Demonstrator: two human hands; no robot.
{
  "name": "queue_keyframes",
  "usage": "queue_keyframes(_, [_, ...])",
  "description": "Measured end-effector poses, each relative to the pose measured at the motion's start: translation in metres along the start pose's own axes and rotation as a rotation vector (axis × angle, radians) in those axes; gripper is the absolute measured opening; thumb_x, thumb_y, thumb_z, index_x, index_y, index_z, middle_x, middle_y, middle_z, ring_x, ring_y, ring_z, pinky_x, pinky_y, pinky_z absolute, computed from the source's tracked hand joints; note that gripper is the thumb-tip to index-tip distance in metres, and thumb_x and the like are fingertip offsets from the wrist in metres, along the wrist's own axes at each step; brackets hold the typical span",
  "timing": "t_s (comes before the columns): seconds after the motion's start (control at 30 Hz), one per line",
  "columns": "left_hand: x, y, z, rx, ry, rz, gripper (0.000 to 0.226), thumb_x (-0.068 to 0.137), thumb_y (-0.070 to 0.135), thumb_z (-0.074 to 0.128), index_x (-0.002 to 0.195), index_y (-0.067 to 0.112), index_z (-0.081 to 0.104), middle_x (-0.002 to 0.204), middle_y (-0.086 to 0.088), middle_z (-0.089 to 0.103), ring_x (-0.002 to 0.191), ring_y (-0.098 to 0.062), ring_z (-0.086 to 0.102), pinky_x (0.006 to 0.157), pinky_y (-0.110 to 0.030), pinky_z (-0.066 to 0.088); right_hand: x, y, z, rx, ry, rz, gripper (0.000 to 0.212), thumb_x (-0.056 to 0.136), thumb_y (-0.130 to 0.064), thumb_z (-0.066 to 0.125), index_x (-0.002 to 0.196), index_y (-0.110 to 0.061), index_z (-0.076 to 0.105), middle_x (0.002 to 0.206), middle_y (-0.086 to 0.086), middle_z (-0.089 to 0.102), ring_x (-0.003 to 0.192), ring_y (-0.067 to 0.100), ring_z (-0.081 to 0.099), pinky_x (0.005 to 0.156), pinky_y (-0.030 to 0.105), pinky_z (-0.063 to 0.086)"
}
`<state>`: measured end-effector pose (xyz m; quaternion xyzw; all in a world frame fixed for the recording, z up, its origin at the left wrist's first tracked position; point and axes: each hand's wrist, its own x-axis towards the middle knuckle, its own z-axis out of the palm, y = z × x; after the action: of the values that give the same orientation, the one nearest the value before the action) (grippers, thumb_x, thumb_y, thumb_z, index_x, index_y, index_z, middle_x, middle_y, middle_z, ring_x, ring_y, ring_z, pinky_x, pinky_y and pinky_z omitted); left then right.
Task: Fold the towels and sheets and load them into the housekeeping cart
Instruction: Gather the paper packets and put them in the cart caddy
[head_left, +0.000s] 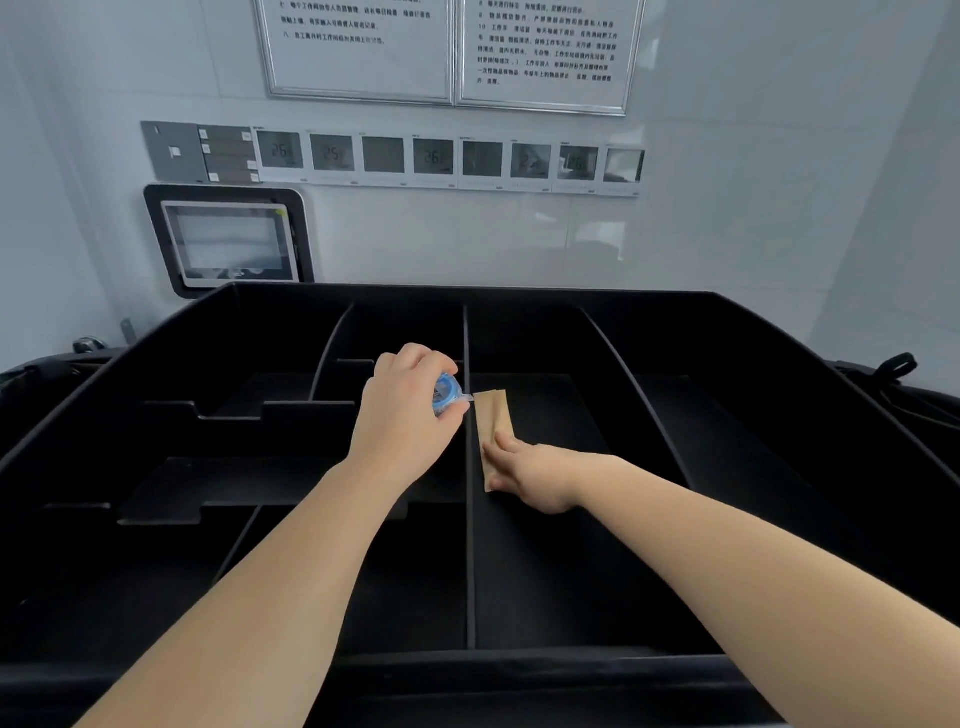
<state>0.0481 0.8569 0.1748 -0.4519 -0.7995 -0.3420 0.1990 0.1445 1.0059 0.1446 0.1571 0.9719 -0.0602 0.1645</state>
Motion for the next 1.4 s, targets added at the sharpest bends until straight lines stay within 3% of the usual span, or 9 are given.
queue_keyframes(0.3, [0.002,-0.005,0.005,-0.028,-0.01,-0.031,0.034,0.086,0.03,0.069,0.116,0.019,0.059,0.119,0.006,0.051,0.106,-0.011,0.042,0.088,-0.033,0.047,0.044,0.003,-0.012,-0.012,0.015,0.029,0.056,0.105,-0.026,0.032,0.153,-0.021,0.004,0.16,0.0,-0.015,0.147,0.027,0.006,0.117,0.04,0.012])
queue_keyframes(0.57, [0.004,-0.008,0.003,-0.024,0.002,-0.048,0.032,0.087,0.03,0.068,0.116,0.02,0.058,0.119,0.006,0.05,0.105,-0.01,0.042,0.089,-0.033,0.048,0.057,0.005,-0.014,0.079,0.103,0.038,0.067,0.103,-0.031,0.037,0.153,-0.016,-0.005,0.161,0.002,-0.007,0.148,0.022,0.006,0.118,0.043,0.008])
queue_keyframes(0.73, [0.003,-0.009,0.004,-0.04,-0.001,-0.031,0.034,0.086,0.029,0.069,0.116,0.02,0.058,0.119,0.006,0.05,0.105,-0.009,0.041,0.088,-0.032,0.048,0.037,0.006,-0.031,0.187,0.275,0.021,0.063,0.102,-0.032,0.039,0.152,-0.01,0.008,0.161,0.01,0.0,0.147,0.025,0.007,0.117,0.037,0.014])
queue_keyframes(0.8, [0.003,-0.01,0.005,-0.069,0.005,-0.02,0.04,0.085,0.028,0.071,0.121,0.021,0.056,0.122,0.006,0.05,0.108,-0.01,0.042,0.09,-0.031,0.047,0.022,0.004,-0.04,0.339,0.404,0.0,0.062,0.102,-0.035,0.038,0.153,-0.011,0.01,0.161,0.008,0.003,0.147,0.024,0.012,0.116,0.031,0.014])
queue_keyframes(0.93, [0.004,-0.005,0.001,-0.184,0.023,-0.006,0.06,0.082,0.026,0.074,0.135,0.025,0.045,0.128,0.007,0.05,0.111,-0.005,0.043,0.085,-0.016,0.037,-0.013,-0.01,-0.048,0.572,0.609,-0.17,0.059,0.1,-0.036,0.043,0.151,-0.017,0.021,0.159,0.0,0.019,0.143,0.012,0.022,0.108,0.019,0.017])
queue_keyframes(1.07, [0.0,0.004,-0.01,-0.229,-0.036,0.079,0.063,0.083,0.023,0.072,0.136,0.03,0.039,0.13,0.007,0.044,0.106,-0.003,0.049,0.078,-0.007,0.04,-0.043,-0.023,-0.048,0.579,0.589,-0.365,0.065,0.095,-0.033,0.056,0.151,-0.021,0.024,0.155,-0.007,0.029,0.141,0.006,0.025,0.114,0.023,0.021])
queue_keyframes(1.13, [-0.004,0.007,-0.016,-0.207,-0.057,0.14,0.061,0.082,0.021,0.072,0.131,0.033,0.039,0.127,0.009,0.043,0.102,-0.002,0.05,0.08,-0.01,0.046,-0.051,-0.023,-0.049,0.579,0.578,-0.429,0.068,0.092,-0.027,0.063,0.15,-0.023,0.028,0.15,-0.008,0.038,0.138,0.003,0.032,0.113,0.022,0.026])
queue_keyframes(1.3, [-0.018,0.006,-0.035,-0.199,-0.143,0.194,0.057,0.081,0.032,0.074,0.125,0.037,0.039,0.122,0.018,0.04,0.108,0.005,0.049,0.086,-0.003,0.04,-0.053,-0.025,-0.045,0.544,0.622,-0.492,0.058,0.083,-0.024,0.072,0.137,-0.025,0.05,0.12,-0.015,0.057,0.108,-0.009,0.05,0.089,0.002,0.035])
queue_keyframes(1.4, [-0.024,0.0,-0.045,-0.18,-0.166,0.153,0.068,0.078,0.031,0.078,0.131,0.04,0.036,0.124,0.025,0.037,0.113,0.011,0.044,0.086,0.0,0.037,-0.047,-0.03,-0.041,0.496,0.699,-0.542,0.043,0.083,-0.025,0.072,0.125,-0.023,0.061,0.11,-0.015,0.06,0.103,-0.004,0.055,0.086,0.005,0.041])
